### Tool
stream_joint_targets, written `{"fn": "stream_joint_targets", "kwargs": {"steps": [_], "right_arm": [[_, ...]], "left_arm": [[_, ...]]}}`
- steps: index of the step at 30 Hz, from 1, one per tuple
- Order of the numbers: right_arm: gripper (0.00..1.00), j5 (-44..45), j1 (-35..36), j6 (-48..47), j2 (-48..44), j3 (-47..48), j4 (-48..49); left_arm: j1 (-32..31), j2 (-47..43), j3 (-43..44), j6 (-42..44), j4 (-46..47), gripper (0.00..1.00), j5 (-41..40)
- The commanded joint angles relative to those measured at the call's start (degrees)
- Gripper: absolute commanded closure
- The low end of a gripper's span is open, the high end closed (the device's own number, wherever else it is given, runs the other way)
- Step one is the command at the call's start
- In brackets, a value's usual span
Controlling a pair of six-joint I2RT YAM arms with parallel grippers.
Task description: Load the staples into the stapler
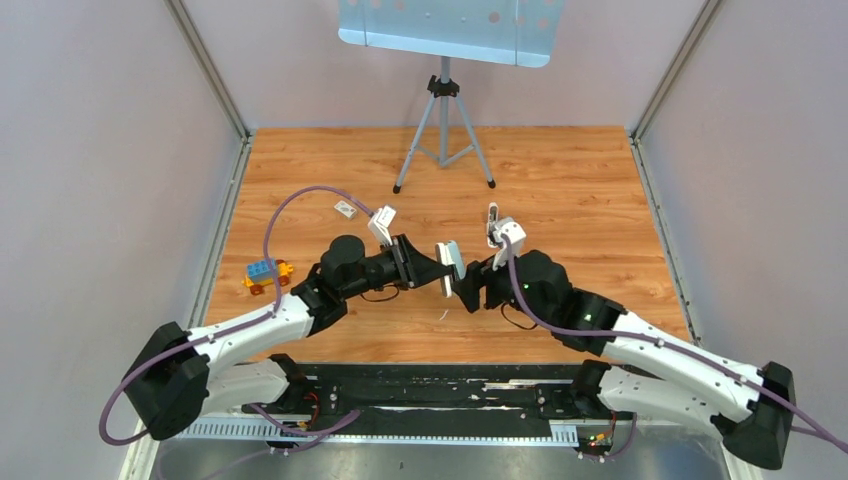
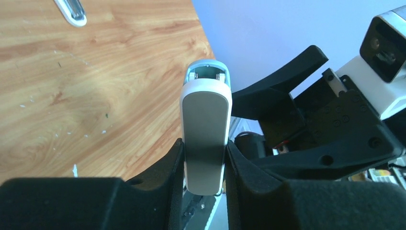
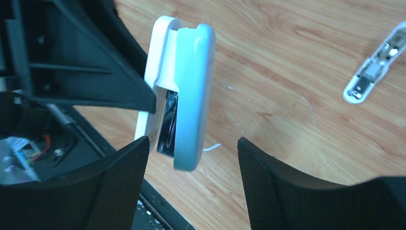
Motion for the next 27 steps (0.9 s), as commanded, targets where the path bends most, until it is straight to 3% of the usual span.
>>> {"fn": "stream_joint_targets", "kwargs": {"steps": [1, 6, 9, 22, 27], "right_arm": [[0.3, -18.68, -5.81, -2.46, -5.77, -1.87, 2.57], [0.4, -37.33, -14.99, 2.4, -9.59, -4.22, 7.1], [0.44, -44.18, -17.02, 5.47, -8.77, -4.56, 11.43], [0.37, -53.68, -17.11, 8.28, -6.0, -5.81, 18.46], [0.5, -55.5, -17.17, 8.86, -6.23, -5.89, 19.32]], "left_arm": [[0.94, -4.43, -1.32, 7.2, 1.95, 1.0, 1.51], [1.0, -7.55, -1.64, 11.22, 1.41, 1.0, 5.81], [1.03, -8.23, -1.93, 11.65, 3.37, 1.0, 9.12], [1.03, -8.84, -2.19, 10.04, 12.79, 1.0, 16.9], [1.03, -8.58, -2.84, 8.85, 17.19, 1.0, 17.97]]}}
